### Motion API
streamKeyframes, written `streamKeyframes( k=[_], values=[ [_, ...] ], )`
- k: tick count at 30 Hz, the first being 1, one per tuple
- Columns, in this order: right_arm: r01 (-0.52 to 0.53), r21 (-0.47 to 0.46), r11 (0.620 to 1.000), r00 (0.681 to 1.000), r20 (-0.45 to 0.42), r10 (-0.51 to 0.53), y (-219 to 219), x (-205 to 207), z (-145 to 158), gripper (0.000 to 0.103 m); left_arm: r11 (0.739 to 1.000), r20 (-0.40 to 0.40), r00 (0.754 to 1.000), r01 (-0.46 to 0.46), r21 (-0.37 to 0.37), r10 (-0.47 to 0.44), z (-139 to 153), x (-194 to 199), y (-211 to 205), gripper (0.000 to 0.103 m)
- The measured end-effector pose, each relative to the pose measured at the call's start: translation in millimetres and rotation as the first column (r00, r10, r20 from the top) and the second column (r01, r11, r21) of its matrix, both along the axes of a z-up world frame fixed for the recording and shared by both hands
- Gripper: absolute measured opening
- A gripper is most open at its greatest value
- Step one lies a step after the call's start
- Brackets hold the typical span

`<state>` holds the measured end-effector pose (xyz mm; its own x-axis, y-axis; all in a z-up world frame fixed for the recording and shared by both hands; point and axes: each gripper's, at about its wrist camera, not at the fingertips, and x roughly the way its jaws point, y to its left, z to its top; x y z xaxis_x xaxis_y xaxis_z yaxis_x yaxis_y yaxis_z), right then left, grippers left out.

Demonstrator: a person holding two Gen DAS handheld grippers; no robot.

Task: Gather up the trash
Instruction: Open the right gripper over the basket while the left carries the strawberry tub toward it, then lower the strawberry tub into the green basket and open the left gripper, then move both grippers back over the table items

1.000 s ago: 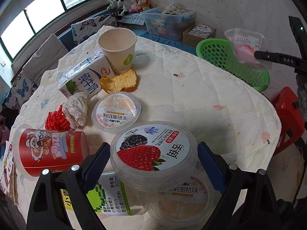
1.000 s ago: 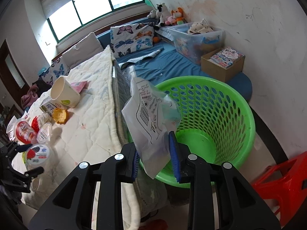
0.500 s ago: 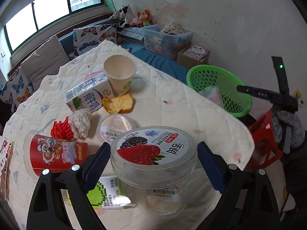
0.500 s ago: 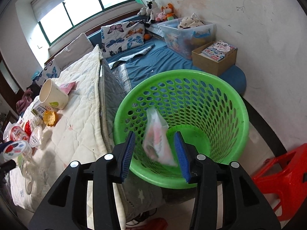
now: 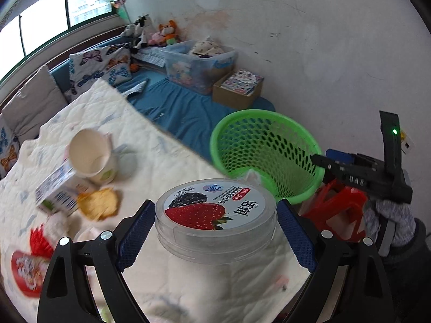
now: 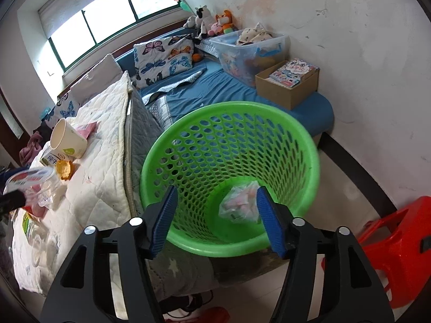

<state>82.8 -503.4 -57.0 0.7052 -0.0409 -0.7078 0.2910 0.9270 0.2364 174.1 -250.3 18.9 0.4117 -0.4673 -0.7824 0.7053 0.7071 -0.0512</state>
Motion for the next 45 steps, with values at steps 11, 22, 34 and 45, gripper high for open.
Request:
streamKeyframes(
  k=[11, 22, 34, 45],
  values=[
    [0.041, 0.027, 0.999, 0.999, 0.005, -0.041, -23, -29, -8, 0.066, 0.995, -0.080, 0.994, 0.077, 0.063, -0.072, -34, 32, -123, 0.088],
    [0.084, 0.065, 0.994, 0.996, -0.031, -0.082, -40, -47, -27, 0.066, 0.999, -0.135, 0.990, 0.047, 0.004, -0.046, -59, 60, -185, 0.090],
    [0.043, 0.048, 0.998, 0.999, 0.006, -0.044, -22, -59, -14, 0.066, 0.998, -0.088, 0.996, -0.005, -0.069, -0.001, -19, 39, -131, 0.090],
    [-0.150, -0.009, 0.989, 0.987, 0.065, 0.150, 47, -54, 18, 0.076, 0.978, -0.031, 0.989, -0.148, -0.146, 0.145, 18, 3, -2, 0.090]
  ],
)
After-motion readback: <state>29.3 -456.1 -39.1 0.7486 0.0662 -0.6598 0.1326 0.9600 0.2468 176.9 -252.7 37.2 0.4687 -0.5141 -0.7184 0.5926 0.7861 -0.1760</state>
